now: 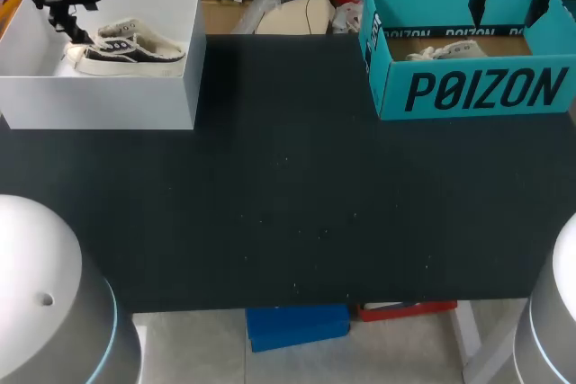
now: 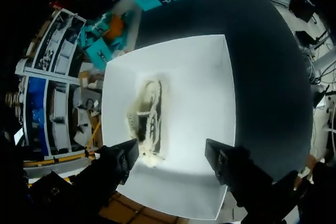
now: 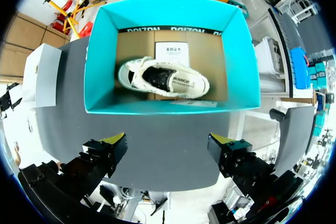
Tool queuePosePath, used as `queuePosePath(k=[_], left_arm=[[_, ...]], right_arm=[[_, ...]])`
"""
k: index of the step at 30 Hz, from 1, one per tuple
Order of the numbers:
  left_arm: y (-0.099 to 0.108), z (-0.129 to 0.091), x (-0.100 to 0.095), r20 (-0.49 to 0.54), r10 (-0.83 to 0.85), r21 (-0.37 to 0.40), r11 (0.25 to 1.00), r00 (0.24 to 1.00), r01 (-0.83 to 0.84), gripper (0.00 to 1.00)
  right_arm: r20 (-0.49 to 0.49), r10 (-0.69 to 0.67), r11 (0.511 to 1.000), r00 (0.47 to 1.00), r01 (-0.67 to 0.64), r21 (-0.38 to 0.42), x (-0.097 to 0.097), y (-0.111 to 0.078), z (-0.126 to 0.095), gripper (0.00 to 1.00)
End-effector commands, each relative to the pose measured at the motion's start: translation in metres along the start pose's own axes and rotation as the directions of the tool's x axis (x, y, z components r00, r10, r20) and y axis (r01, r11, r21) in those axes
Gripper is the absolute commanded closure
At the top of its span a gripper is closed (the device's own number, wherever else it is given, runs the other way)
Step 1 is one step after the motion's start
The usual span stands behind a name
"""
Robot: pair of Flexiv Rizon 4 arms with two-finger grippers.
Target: Take the shoe out of the shoebox, open the shoe tongue, remove and reinsert the insole, then place the shoe into the shoebox
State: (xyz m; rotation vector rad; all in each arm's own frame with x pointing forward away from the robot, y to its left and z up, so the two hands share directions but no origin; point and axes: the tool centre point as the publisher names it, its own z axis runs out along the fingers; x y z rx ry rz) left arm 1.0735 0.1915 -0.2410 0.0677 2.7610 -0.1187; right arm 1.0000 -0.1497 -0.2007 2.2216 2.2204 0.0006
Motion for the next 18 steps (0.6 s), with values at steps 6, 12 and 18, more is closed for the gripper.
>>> queuePosePath(k=[6, 12, 18], left_arm=[[-0.001, 0.064, -0.044, -0.18, 0.213, 0.024, 0.977, 0.96, -0.212, 0.18], [-0.004, 0.098, -0.057, -0.217, 0.182, 0.0, 0.982, 0.959, -0.186, 0.23], [-0.012, 0.12, -0.062, -0.239, 0.154, -0.007, 0.987, 0.959, -0.161, 0.54]], right_arm=[[0.0, 0.0, 1.0, 1.0, 0.0, 0.0, 0.0, 0.0, 0.0, 0.0], [0.0, 0.0, 1.0, 1.0, 0.0, 0.0, 0.0, 0.0, 0.0, 0.0], [0.0, 0.0, 1.0, 1.0, 0.0, 0.0, 0.0, 0.0, 0.0, 0.0]])
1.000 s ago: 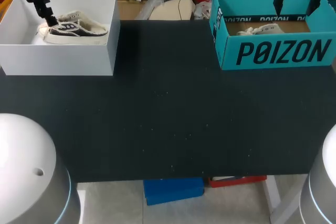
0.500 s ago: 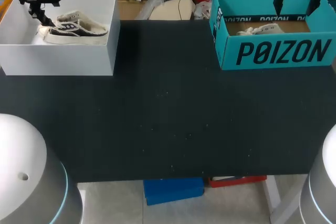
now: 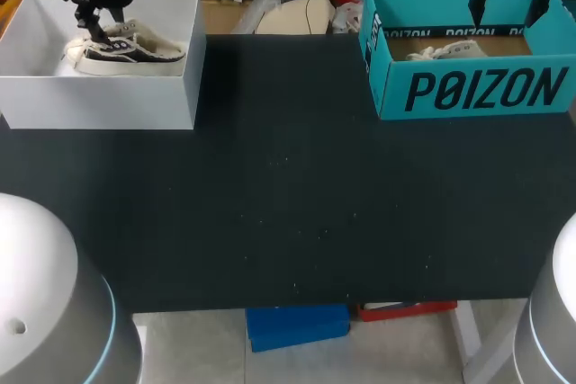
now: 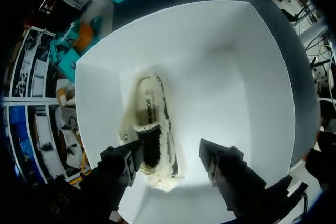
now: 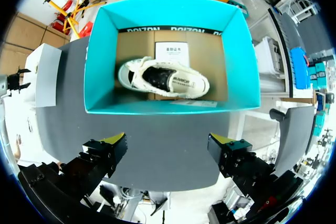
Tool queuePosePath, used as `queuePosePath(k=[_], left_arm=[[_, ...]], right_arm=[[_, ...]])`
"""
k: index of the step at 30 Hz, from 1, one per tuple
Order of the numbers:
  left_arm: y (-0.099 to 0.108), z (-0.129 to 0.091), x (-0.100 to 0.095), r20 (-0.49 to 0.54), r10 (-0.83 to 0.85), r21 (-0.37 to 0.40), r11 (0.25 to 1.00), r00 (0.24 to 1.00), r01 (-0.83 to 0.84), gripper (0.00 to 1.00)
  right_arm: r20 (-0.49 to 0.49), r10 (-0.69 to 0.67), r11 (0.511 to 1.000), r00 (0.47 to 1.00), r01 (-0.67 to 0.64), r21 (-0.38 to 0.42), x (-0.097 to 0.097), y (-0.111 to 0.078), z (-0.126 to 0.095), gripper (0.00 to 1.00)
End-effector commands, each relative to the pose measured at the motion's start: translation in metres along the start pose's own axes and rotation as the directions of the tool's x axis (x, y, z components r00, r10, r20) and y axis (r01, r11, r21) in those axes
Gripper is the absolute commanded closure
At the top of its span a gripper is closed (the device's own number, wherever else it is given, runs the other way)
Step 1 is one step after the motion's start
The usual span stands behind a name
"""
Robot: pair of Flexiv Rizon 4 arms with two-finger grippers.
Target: Take the shoe out of the shoebox, open the shoe tongue, remove and reinsert the insole, then place the shoe into the shoebox
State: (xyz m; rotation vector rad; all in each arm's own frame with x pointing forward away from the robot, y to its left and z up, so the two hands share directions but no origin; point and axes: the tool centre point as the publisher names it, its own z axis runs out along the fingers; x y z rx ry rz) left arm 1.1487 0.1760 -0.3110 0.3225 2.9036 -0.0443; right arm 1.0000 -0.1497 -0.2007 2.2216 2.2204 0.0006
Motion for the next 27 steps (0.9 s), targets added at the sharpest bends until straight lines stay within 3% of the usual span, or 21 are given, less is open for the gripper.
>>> queuePosePath(k=[1, 6, 12, 18, 27], left_arm=[[-0.005, 0.027, -0.023, -0.078, -0.015, -0.006, 1.0, 0.997, 0.014, 0.58], [-0.008, 0.045, -0.022, -0.099, -0.049, -0.023, 0.999, 0.994, 0.047, 0.55], [-0.009, 0.062, -0.013, -0.126, -0.073, -0.031, 0.997, 0.989, 0.07, 0.63], [-0.004, 0.077, -0.005, -0.146, -0.109, -0.047, 0.994, 0.983, 0.103, 0.63], [0.002, 0.094, 0.001, -0.148, -0.154, -0.062, 0.987, 0.977, 0.146, 0.76]], right_arm=[[0.0, 0.0, 1.0, 1.0, 0.0, 0.0, 0.0, 0.0, 0.0, 0.0], [0.0, 0.0, 1.0, 1.0, 0.0, 0.0, 0.0, 0.0, 0.0, 0.0], [0.0, 0.0, 1.0, 1.0, 0.0, 0.0, 0.0, 0.0, 0.0, 0.0], [0.0, 0.0, 1.0, 1.0, 0.0, 0.0, 0.0, 0.0, 0.0, 0.0], [0.0, 0.0, 1.0, 1.0, 0.0, 0.0, 0.0, 0.0, 0.0, 0.0]])
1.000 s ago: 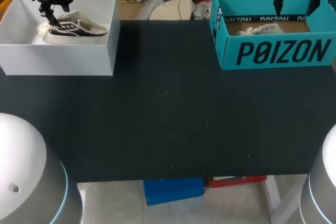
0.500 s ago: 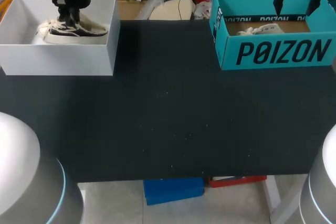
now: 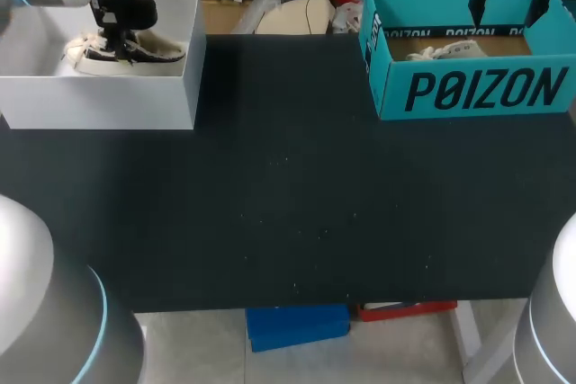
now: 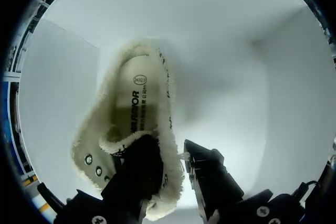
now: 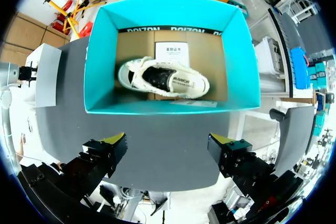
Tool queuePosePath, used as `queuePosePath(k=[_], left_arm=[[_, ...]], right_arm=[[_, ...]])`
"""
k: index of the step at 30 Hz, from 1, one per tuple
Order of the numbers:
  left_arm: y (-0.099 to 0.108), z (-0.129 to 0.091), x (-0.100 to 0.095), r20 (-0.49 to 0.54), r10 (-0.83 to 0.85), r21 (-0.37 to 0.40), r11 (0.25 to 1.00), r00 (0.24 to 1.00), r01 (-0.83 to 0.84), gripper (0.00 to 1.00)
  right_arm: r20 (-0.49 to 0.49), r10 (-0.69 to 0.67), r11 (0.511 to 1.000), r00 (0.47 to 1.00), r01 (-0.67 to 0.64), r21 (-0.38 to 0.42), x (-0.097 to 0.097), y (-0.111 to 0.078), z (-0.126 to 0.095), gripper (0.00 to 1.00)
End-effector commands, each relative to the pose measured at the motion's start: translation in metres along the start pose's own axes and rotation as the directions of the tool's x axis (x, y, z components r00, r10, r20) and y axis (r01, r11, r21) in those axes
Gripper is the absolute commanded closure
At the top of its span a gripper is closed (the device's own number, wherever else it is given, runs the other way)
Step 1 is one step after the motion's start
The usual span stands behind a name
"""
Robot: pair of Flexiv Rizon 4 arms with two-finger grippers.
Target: Take the shoe out of the shoebox, open the shoe tongue, remove and reinsert the insole, then place the shoe into the shoebox
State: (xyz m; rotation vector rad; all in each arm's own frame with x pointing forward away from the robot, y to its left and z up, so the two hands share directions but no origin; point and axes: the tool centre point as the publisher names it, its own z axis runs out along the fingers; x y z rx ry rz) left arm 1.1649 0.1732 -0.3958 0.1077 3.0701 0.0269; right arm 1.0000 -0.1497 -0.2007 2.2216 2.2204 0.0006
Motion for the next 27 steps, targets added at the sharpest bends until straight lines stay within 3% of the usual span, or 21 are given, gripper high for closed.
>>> queuePosePath(k=[1, 4, 8, 12, 20, 27], left_arm=[[0.0, 0.008, -0.003, 0.002, -0.009, -0.005, 1.0, 1.0, 0.009, 0.8], [0.001, 0.012, -0.002, 0.002, -0.013, -0.009, 1.0, 1.0, 0.013, 1.0], [-0.001, 0.015, -0.001, 0.005, -0.019, -0.012, 1.0, 1.0, 0.019, 1.0], [-0.005, 0.001, 0.0, 0.027, -0.018, 0.003, 1.0, 0.999, 0.018, 1.0], [-0.002, -0.064, 0.015, 0.101, -0.021, 0.008, 1.0, 0.995, 0.02, 1.0], [-0.01, -0.155, 0.046, 0.251, -0.064, -0.016, 0.997, 0.966, 0.07, 1.0]], right_arm=[[0.0, 0.0, 1.0, 1.0, 0.0, 0.0, 0.0, 0.0, 0.0, 0.0], [0.0, 0.0, 1.0, 1.0, 0.0, 0.0, 0.0, 0.0, 0.0, 0.0], [0.0, 0.0, 1.0, 1.0, 0.0, 0.0, 0.0, 0.0, 0.0, 0.0], [0.0, 0.0, 1.0, 1.0, 0.0, 0.0, 0.0, 0.0, 0.0, 0.0], [0.0, 0.0, 1.0, 1.0, 0.0, 0.0, 0.0, 0.0, 0.0, 0.0], [0.0, 0.0, 1.0, 1.0, 0.0, 0.0, 0.0, 0.0, 0.0, 0.0]])
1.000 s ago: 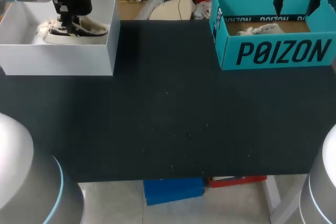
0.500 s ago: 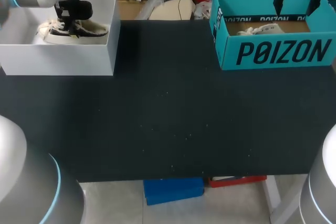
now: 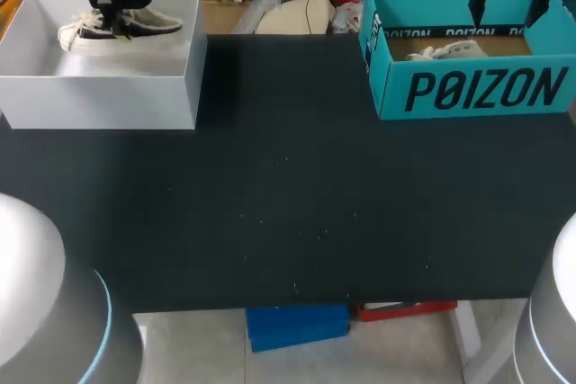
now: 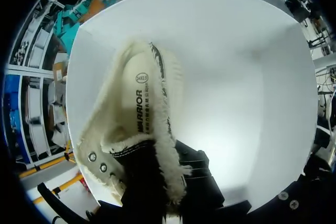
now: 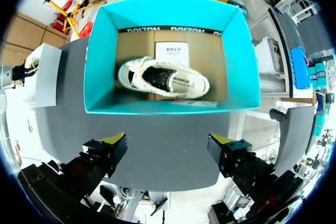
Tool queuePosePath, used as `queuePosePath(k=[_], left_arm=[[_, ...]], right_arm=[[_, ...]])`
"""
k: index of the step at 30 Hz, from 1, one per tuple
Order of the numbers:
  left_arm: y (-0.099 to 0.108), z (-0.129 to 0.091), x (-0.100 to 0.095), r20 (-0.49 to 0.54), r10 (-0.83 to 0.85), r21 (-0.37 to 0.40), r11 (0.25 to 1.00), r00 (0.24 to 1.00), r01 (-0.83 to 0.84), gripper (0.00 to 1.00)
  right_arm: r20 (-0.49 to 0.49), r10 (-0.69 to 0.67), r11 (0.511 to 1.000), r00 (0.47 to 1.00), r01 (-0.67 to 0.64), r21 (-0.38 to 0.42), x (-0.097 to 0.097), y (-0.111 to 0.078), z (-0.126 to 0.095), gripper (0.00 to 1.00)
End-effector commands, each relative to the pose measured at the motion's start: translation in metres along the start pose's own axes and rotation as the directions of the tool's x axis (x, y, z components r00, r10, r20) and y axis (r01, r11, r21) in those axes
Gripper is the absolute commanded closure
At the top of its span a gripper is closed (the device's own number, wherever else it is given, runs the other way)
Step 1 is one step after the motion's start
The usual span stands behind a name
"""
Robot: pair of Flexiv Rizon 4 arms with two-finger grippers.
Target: Take the shoe out of the shoebox, open the shoe tongue, remove and reinsert the insole, then place the shoe into the shoebox
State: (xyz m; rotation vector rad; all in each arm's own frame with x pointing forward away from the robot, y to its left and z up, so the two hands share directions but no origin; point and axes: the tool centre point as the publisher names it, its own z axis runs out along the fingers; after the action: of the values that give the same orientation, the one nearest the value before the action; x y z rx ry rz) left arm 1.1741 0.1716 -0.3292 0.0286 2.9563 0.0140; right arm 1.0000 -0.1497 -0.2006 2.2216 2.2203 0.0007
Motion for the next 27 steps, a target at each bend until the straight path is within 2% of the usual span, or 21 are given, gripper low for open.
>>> queuePosePath(k=[1, 8, 11, 14, 20, 27], left_arm=[[-0.011, -0.109, 0.055, 0.157, -0.023, -0.023, 0.999, 0.987, 0.027, 1.0], [-0.055, -0.198, 0.111, 0.317, -0.06, -0.033, 0.997, 0.946, 0.075, 1.0], [-0.082, -0.23, 0.146, 0.373, -0.066, -0.036, 0.996, 0.926, 0.086, 1.0], [-0.114, -0.252, 0.183, 0.405, -0.064, -0.04, 0.995, 0.912, 0.087, 1.0], [-0.179, -0.271, 0.253, 0.432, -0.061, -0.046, 0.995, 0.9, 0.089, 1.0], [-0.247, -0.259, 0.314, 0.393, -0.021, -0.039, 0.998, 0.919, 0.039, 1.0]], right_arm=[[0.0, 0.0, 1.0, 1.0, 0.0, 0.0, 0.0, 0.0, 0.0, 0.0], [0.0, 0.0, 1.0, 1.0, 0.0, 0.0, 0.0, 0.0, 0.0, 0.0], [0.0, 0.0, 1.0, 1.0, 0.0, 0.0, 0.0, 0.0, 0.0, 0.0], [0.0, 0.0, 1.0, 1.0, 0.0, 0.0, 0.0, 0.0, 0.0, 0.0], [0.0, 0.0, 1.0, 1.0, 0.0, 0.0, 0.0, 0.0, 0.0, 0.0], [0.0, 0.0, 1.0, 1.0, 0.0, 0.0, 0.0, 0.0, 0.0, 0.0]])
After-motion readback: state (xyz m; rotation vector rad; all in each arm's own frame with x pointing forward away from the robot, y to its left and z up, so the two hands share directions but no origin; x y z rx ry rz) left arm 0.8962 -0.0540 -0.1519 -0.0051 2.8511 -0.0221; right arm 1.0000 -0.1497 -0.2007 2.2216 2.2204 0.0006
